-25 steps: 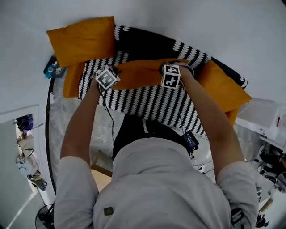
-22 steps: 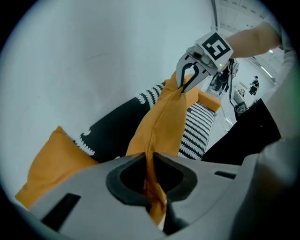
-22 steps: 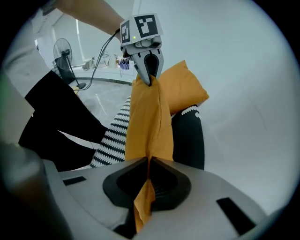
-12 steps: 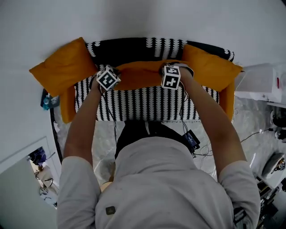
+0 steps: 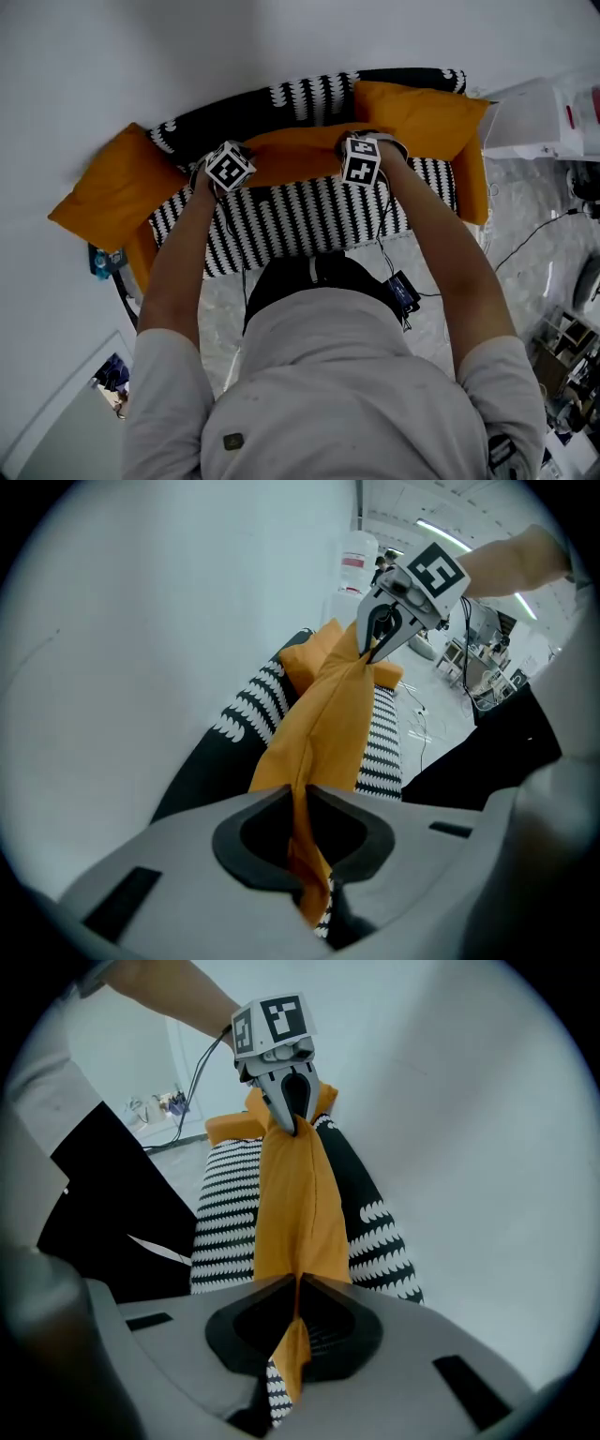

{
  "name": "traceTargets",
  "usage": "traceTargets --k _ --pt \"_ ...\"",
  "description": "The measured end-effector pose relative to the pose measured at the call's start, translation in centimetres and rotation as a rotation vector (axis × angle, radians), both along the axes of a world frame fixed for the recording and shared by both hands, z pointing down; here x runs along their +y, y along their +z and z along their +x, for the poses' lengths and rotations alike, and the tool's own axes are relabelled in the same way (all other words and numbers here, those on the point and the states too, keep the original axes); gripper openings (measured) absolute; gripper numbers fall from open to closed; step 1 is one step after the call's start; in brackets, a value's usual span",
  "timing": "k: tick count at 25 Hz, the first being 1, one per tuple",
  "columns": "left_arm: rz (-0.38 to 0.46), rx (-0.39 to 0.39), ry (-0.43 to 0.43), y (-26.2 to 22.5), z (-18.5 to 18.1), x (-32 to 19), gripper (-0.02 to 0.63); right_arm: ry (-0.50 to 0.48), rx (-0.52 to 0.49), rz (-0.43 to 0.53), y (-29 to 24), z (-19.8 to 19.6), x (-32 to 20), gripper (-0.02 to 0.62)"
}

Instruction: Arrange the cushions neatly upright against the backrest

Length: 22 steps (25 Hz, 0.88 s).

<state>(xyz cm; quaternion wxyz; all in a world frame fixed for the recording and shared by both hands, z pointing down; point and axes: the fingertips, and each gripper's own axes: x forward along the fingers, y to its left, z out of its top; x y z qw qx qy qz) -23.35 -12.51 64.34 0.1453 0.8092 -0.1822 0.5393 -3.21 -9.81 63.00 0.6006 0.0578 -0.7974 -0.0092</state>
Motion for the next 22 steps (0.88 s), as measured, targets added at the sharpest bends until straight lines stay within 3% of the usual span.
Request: traceTargets --k 11,22 --pt "-0.044 -0.021 0.038 2.9 -0.1 -6.4 0.044 0.028 0.027 -0.023 2.3 -0.5 -5.5 0.035" --pt "-0.037 -0.040 0.058 4.7 -0.9 -11.3 0.046 0.041 0.036 -0.017 5.4 -1.0 -10.4 0.037"
